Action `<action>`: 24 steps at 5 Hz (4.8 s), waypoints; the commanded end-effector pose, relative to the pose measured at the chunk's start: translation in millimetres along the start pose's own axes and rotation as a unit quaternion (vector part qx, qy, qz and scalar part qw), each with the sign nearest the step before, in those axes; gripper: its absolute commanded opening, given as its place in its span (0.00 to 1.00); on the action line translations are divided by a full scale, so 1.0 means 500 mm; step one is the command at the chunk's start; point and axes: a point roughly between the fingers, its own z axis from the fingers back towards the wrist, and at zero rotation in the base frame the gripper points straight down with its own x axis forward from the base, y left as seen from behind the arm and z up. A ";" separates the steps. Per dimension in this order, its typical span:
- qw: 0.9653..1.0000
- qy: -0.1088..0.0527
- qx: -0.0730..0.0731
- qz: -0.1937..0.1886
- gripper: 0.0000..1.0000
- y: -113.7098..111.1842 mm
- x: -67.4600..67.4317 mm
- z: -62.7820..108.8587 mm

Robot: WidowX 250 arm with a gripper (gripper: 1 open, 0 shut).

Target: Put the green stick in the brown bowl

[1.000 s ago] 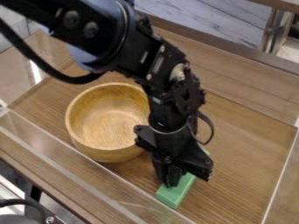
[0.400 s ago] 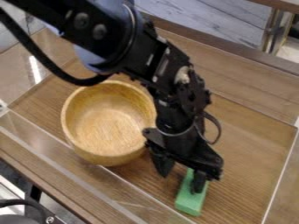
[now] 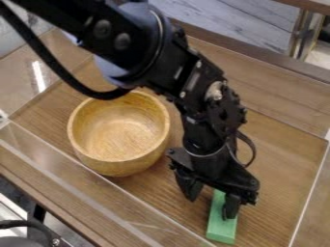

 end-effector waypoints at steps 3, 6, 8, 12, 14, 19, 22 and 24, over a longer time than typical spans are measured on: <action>0.999 0.044 0.014 0.009 0.00 -0.030 -0.002 -0.022; 0.998 -0.034 -0.003 0.048 0.00 0.003 0.111 0.184; 0.997 -0.046 -0.003 0.066 0.00 0.091 0.135 0.182; 0.997 -0.044 -0.018 0.063 0.00 0.113 0.127 0.167; 0.990 -0.059 -0.026 0.128 0.00 0.072 0.112 0.150; 0.992 -0.065 -0.034 0.102 0.00 0.053 0.137 0.112; 0.993 -0.062 -0.029 0.100 0.00 0.082 0.139 0.093; 0.996 -0.056 -0.015 0.069 0.00 0.112 0.130 0.164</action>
